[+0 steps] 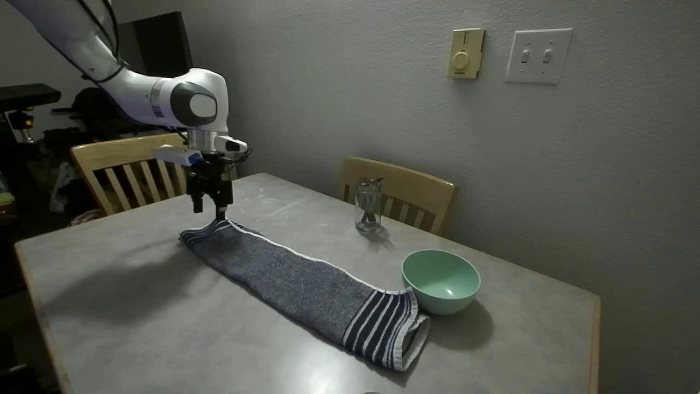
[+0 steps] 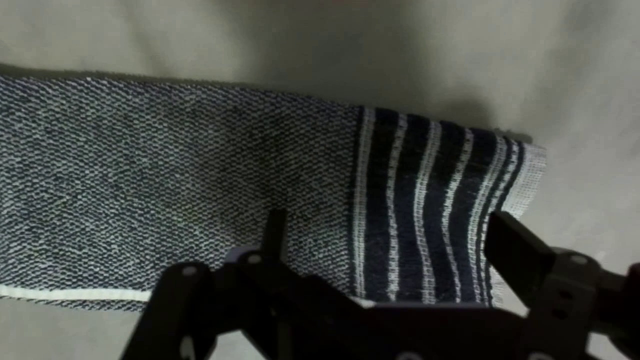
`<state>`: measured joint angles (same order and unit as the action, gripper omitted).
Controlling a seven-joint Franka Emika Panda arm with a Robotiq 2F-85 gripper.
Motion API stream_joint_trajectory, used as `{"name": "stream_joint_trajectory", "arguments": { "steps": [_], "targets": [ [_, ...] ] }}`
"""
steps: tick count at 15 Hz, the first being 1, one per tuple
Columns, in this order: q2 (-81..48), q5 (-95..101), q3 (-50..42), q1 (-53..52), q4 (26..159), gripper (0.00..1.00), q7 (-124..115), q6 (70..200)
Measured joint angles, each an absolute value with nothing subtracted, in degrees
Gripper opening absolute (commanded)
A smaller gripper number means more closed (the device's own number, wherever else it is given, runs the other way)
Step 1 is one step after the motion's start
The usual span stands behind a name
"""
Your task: Fold the towel in half from left to right
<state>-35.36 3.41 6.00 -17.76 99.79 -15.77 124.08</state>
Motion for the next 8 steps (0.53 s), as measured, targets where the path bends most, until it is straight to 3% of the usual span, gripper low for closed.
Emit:
{"name": "stream_joint_trajectory", "arguments": {
  "steps": [8],
  "targets": [
    [-43.1,3.6,6.2,-21.2,91.4,1.0,-14.8,119.8]
  ]
}}
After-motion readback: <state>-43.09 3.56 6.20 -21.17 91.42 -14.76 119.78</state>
